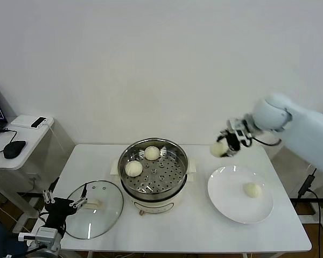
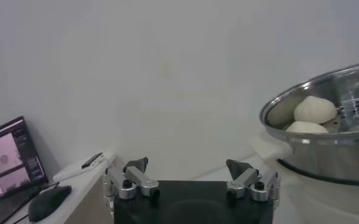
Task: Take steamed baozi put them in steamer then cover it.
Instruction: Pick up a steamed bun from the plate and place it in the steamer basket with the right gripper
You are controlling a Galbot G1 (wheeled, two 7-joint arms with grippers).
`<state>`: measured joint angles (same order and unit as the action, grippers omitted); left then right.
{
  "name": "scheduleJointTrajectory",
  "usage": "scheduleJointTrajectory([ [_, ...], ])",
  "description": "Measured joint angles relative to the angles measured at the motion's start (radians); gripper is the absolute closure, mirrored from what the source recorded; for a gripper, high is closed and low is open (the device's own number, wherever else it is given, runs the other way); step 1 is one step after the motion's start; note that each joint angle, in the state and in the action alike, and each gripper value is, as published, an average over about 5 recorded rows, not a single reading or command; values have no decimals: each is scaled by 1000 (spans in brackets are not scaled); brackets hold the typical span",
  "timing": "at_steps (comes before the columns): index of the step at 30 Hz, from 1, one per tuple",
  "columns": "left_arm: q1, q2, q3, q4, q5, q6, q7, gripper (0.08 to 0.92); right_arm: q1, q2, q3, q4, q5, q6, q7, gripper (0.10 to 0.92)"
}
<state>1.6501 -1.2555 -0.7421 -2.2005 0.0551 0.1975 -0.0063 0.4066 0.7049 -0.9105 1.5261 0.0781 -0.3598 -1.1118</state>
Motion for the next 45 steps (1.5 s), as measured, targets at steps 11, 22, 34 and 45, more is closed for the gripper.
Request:
scheduleJointTrajectory([
  [11,1,-5,-19,-17,0,3,-2,177,76,226,-123,-1,41,42,41,413],
  [22,-2,-20,-36,-38,-5,9,-3,177,47,411,-240,-27,-21,154,89,415],
  [34,2,-33,-58,-54,-10,9,-4,177,12,515,-305,-58,-105,274,109,414],
  [45,4,-36,-61,-57,-10,8,-4,177,17,528,-331,-51,-127,330,88,408],
])
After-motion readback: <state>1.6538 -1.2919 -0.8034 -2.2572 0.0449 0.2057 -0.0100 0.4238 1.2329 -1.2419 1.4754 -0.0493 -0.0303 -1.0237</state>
